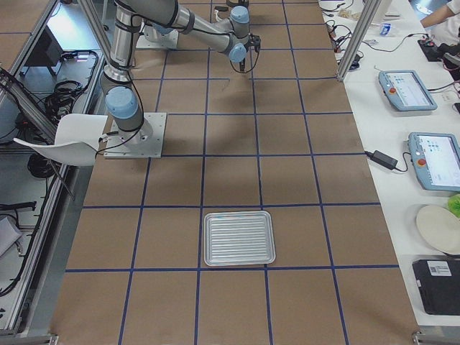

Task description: Place bearing gear from tray to pile

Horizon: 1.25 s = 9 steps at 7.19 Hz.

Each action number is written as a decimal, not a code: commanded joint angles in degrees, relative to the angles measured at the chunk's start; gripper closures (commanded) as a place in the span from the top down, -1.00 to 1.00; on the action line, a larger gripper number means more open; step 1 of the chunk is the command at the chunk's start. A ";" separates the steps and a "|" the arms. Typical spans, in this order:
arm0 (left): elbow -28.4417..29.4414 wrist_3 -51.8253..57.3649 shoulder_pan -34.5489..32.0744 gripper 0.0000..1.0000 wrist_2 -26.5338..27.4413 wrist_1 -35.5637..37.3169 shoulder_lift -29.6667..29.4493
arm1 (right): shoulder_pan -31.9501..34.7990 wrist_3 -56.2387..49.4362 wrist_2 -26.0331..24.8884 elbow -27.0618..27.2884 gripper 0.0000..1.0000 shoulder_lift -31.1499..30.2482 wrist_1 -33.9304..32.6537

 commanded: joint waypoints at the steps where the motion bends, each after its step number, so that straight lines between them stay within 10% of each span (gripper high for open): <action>1: -2.40 0.02 0.09 -1.00 -0.07 0.11 0.47 | -2.62 -3.93 -4.09 -4.86 1.00 -3.65 8.75; 5: -3.11 0.20 3.43 -0.63 0.02 0.20 0.74 | -12.37 -16.78 -8.97 -10.34 1.00 -22.36 36.27; 9: -2.24 0.11 2.73 0.65 -0.77 0.82 0.03 | -27.56 -30.99 -8.01 -9.38 0.97 -33.20 50.14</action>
